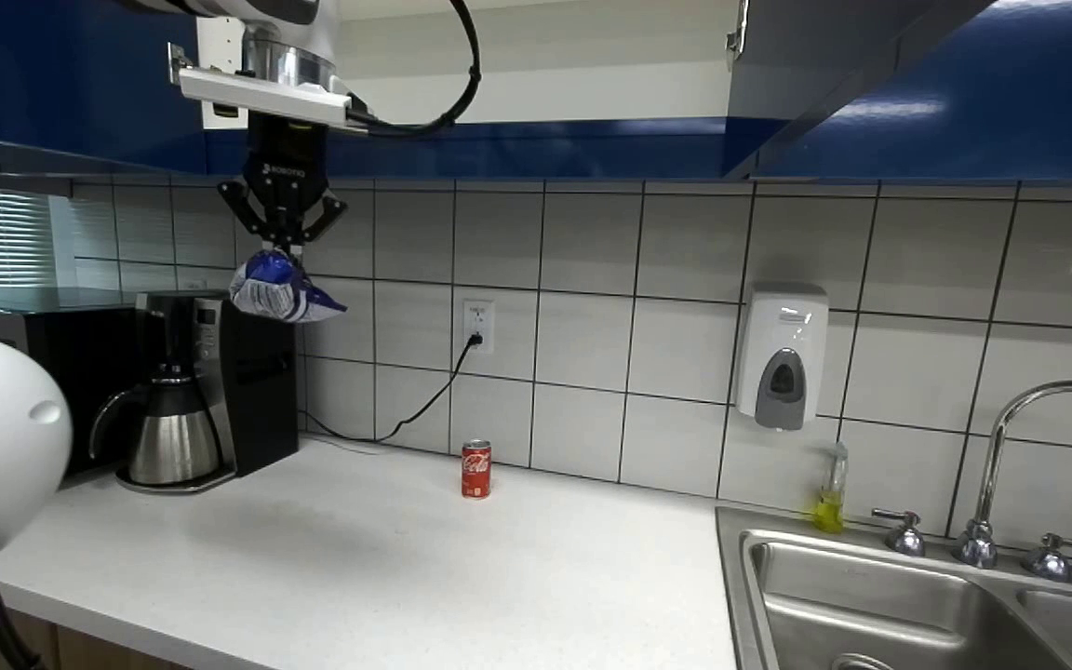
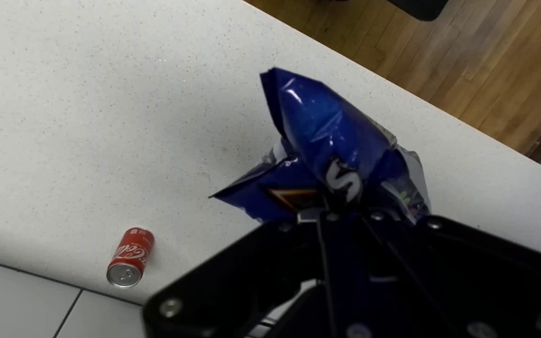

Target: Put the blue packet in the open upper cabinet.

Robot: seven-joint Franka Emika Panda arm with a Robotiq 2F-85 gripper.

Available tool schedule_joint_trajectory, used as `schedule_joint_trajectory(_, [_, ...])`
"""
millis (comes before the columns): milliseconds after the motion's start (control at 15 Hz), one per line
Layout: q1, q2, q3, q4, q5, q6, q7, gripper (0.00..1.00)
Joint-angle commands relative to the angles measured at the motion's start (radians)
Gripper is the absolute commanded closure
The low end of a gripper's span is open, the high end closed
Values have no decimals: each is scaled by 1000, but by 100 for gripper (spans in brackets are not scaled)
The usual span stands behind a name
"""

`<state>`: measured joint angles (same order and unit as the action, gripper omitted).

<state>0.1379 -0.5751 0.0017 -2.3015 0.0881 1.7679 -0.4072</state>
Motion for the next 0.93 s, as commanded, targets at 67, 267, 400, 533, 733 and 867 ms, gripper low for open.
schedule_joint_trajectory(67, [9,23,20,118,-12,-103,52,99])
schedule_joint_trajectory(267, [12,29,33,171,-10,-153,70,99])
schedule_joint_trajectory(400, [12,30,41,202,-15,-175,83,99])
schedule_joint_trajectory(533, [9,36,47,240,-26,-196,94,99])
schedule_joint_trajectory(733, [7,51,54,302,-39,-223,103,99])
schedule_joint_trajectory(867, [5,64,56,347,-51,-243,106,99])
